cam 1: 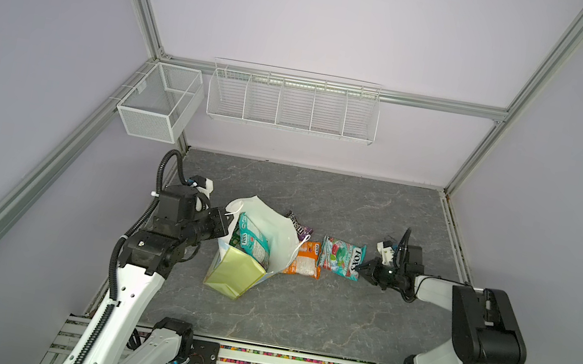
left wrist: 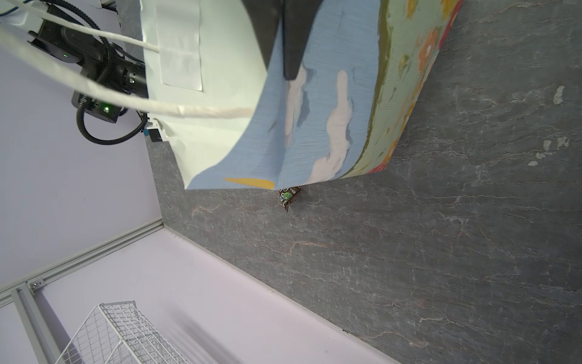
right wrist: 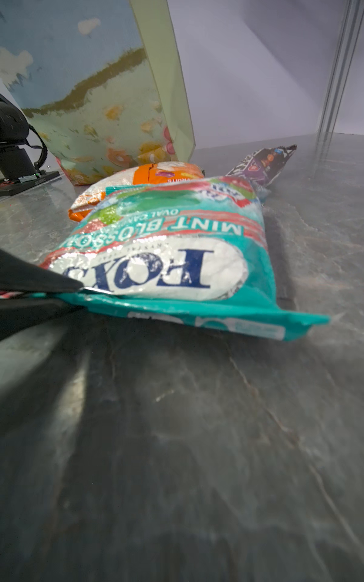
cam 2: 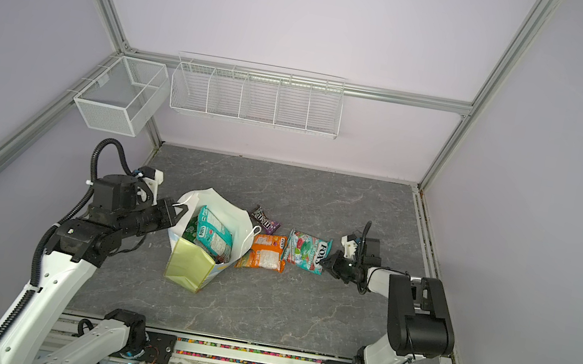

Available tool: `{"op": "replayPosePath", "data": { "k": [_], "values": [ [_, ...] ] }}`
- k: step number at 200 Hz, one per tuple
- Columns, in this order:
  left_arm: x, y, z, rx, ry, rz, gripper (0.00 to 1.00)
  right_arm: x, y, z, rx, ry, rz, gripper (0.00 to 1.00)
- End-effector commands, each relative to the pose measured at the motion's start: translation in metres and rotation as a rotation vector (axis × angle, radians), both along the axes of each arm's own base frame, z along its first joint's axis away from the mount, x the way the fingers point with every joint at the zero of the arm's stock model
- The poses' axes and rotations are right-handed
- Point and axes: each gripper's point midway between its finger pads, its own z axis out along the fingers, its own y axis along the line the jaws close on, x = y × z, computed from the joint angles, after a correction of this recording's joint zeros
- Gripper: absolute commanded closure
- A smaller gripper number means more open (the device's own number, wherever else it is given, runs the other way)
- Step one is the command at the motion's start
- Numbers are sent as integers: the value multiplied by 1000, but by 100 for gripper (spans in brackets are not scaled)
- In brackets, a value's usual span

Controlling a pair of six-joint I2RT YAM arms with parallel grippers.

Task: Place the snacks into the paper bag
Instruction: Pick up the snack at the center of the table.

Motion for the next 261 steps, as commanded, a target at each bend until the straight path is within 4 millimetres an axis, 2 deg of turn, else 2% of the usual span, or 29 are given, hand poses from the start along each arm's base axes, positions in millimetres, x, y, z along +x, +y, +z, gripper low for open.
{"op": "replayPosePath", "data": {
  "k": [1,77,137,210,261],
  "values": [
    [-3,-3,12,-33,-32,-12,100,-6,5,12,-7,-1,16,93],
    [-3,-4,16,-42,-39,-15,100,-5,17,60,14,-106,36,93],
    [-5,-4,17,-53,-43,-13,100,-12,21,112,37,-229,49,93],
    [-8,-4,20,-63,-52,-10,100,-23,20,144,45,-295,51,93],
    [-10,-4,19,-65,-52,-7,100,-29,21,174,58,-354,50,93]
  ]
}}
